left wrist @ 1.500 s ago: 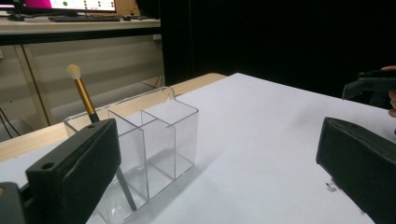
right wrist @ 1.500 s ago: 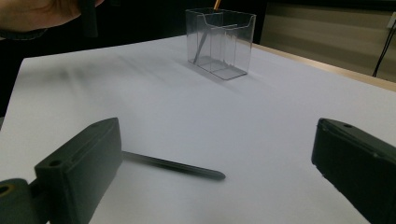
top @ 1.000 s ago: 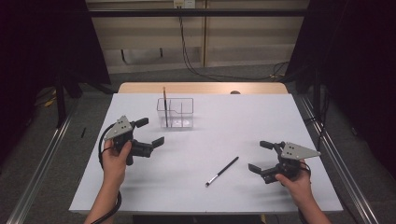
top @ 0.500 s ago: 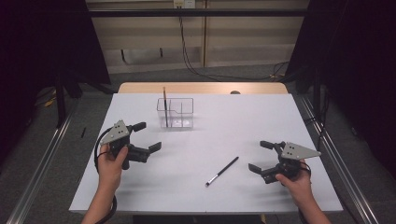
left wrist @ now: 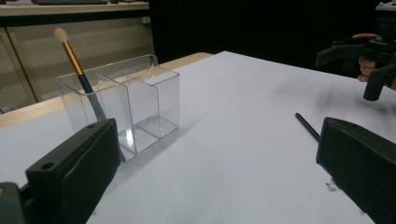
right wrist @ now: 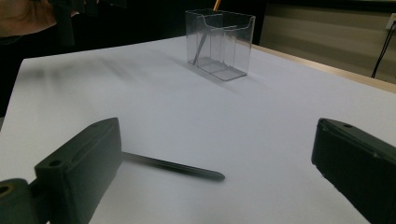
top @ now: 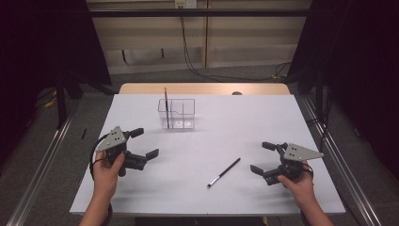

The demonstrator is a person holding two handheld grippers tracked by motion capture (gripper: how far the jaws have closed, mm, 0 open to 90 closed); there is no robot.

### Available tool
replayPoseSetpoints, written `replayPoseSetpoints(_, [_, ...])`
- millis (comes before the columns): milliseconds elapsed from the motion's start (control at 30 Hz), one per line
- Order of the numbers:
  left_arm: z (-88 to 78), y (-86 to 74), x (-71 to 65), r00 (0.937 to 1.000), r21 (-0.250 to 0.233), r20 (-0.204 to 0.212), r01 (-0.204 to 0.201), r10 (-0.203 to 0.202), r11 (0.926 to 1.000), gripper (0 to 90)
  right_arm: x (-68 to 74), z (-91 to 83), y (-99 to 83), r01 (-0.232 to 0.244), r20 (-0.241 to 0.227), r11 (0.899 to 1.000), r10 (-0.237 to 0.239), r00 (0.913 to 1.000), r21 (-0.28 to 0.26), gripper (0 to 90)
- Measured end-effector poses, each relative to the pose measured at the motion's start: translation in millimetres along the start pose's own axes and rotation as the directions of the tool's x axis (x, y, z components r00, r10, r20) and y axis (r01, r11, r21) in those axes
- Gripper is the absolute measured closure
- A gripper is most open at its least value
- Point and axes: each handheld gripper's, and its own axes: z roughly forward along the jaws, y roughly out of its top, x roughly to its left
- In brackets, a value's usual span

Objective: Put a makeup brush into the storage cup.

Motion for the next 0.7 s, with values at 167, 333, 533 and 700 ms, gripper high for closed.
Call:
replayPoseSetpoints(167, [-3.7,-4.7,-1.8,1.0,0.016,0.001,-0.002,0.002,0.9999,0.0,-0.3,-0.6,0.2,0.004,0.001,1.0,-0.004,1.0,0.001,1.3])
replayPoseSetpoints(333, [-9.0,-8.1,-2.9,1.0,0.016,-0.001,0.008,-0.008,0.9998,0.0,-0.3,-1.1,0.4,0.003,0.004,1.0,-0.003,1.0,0.0,1.3])
replayPoseSetpoints(533, [-15.0,-10.6,-3.4,0.9998,0.01,-0.005,0.018,-0.018,0.9998,0.0,-0.5,-1.4,0.5,0.001,0.007,1.0,-0.001,1.0,-0.001,1.3])
replayPoseSetpoints(700, [-18.0,-13.5,-3.4,0.9998,0.022,-0.009,0.018,-0.018,0.9996,0.0,-1.0,-1.9,0.2,0.0,0.007,1.0,0.0,1.0,-0.003,1.3])
